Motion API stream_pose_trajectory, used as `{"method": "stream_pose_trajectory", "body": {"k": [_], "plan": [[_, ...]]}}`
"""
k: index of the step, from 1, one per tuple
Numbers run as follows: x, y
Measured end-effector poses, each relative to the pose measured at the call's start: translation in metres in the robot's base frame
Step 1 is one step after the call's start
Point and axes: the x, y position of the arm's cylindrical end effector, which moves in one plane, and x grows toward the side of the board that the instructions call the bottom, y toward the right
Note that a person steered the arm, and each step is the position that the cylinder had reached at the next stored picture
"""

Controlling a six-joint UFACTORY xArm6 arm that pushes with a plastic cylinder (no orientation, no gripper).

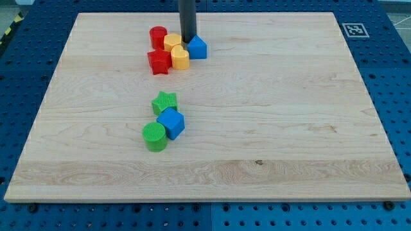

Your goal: Push the blue triangle towards the green star

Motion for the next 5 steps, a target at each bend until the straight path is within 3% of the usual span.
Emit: {"method": "stream_pose_trajectory", "body": {"k": [2, 4, 5], "plan": [[0.086, 0.062], [0.207, 0.1], [0.213, 0.11]]}}
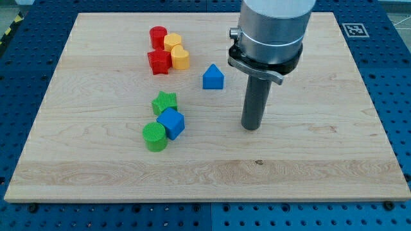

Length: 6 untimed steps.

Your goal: Push the blue triangle towards the green star

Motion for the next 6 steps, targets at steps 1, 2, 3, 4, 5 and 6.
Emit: {"method": "stream_pose_trajectory", "body": {"k": [1, 2, 3, 4, 5, 6], "plan": [[-0.043, 0.013], [-0.103, 0.008], [-0.136, -0.01], [-0.128, -0.031], [-0.103, -0.04], [-0.081, -0.044]]}}
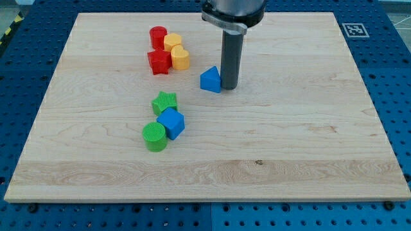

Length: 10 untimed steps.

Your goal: Push the blue triangle towards the green star

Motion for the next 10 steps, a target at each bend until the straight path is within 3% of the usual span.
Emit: {"method": "stream_pose_trajectory", "body": {"k": [2, 3, 6, 10], "plan": [[0.014, -0.003], [-0.021, 0.019], [-0.031, 0.003], [0.006, -0.042]]}}
